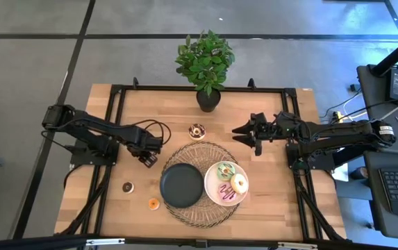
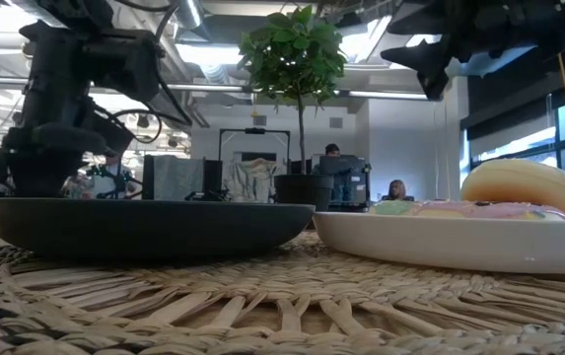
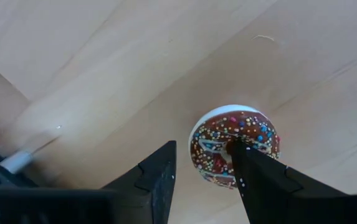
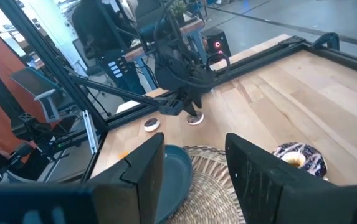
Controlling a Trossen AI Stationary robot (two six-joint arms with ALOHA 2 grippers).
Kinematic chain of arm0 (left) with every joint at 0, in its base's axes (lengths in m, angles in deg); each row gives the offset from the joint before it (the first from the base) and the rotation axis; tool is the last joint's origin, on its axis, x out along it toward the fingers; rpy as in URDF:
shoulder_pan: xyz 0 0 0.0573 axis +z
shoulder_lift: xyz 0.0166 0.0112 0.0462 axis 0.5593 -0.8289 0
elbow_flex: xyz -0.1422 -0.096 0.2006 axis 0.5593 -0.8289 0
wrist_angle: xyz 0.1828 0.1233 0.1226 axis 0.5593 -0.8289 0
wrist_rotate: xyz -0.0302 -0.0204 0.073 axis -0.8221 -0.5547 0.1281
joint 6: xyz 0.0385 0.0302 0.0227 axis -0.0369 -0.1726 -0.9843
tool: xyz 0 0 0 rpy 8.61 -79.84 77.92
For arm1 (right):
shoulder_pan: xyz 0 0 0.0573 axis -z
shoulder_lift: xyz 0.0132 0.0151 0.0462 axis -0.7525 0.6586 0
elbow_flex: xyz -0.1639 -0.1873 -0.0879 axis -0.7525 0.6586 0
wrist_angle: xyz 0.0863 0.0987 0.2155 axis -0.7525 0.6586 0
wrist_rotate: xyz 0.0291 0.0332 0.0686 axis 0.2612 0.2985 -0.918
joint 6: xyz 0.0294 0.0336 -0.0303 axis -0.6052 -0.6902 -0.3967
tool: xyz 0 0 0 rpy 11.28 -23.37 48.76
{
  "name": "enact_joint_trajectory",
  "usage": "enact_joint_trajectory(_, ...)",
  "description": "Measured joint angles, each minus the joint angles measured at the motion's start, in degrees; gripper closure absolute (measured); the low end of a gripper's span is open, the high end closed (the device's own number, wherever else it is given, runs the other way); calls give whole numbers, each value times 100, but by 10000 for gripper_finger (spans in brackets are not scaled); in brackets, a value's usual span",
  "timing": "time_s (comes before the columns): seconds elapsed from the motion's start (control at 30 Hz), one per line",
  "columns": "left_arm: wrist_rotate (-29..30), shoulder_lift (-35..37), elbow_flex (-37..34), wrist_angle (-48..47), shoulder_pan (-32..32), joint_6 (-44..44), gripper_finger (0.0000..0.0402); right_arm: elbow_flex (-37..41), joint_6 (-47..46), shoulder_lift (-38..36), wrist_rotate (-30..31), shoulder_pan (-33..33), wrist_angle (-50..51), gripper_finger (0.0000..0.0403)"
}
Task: Pick & Place donuts
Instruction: Put the small brown donut on the black plate
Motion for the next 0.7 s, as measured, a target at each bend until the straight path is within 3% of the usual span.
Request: enact_joint_trajectory(0.7,-216,0,1,4,0,-450,301,-2,142,2,2,-2,138,231)
